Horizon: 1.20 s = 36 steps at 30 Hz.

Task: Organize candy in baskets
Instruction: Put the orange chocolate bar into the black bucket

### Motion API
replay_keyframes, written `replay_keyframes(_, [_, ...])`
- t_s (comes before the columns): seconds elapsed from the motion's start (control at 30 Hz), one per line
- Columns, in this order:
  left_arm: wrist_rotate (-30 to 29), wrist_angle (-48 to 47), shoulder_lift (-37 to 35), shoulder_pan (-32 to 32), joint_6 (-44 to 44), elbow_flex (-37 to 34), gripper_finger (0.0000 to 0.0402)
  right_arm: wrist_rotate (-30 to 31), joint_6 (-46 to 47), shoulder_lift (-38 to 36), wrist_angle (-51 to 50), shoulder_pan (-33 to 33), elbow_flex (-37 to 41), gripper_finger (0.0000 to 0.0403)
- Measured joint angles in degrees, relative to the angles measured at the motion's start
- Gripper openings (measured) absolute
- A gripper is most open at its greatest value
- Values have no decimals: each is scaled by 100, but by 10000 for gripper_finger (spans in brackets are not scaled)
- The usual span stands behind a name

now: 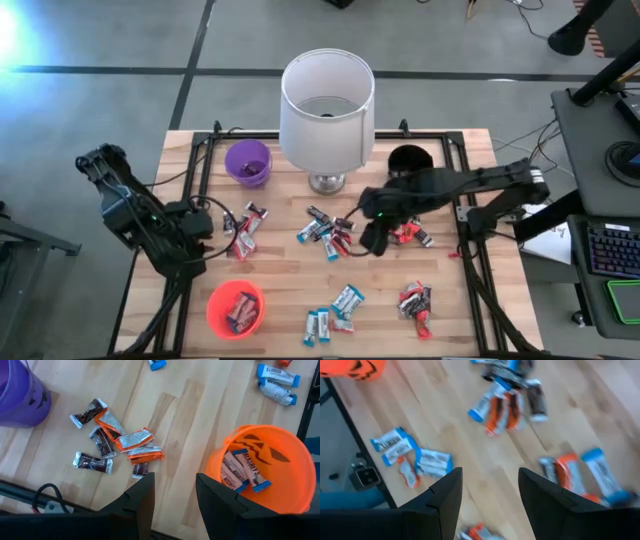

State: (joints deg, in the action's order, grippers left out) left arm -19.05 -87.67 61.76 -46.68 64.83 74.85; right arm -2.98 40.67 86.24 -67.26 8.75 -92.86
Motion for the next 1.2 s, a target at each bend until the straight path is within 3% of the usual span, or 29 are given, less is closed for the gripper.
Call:
replay_keyframes(0.2, [-2, -21, -31, 0, -45, 0, 125, -2, -79, 721, 658, 160, 0, 183])
replay_keyframes(0.43, [-4, -27, -31, 0, -86, -25, 125, 20, -79, 1563, 674, 149, 0, 183])
replay_keyframes(0.9, [2, -25, -30, 0, -115, -52, 125, 170, -47, 2452, 1104, -22, 5, 183])
replay_keyframes(1.2, [7, -23, -31, 0, -132, -52, 125, 289, 494, 2919, 1095, -89, 15, 183])
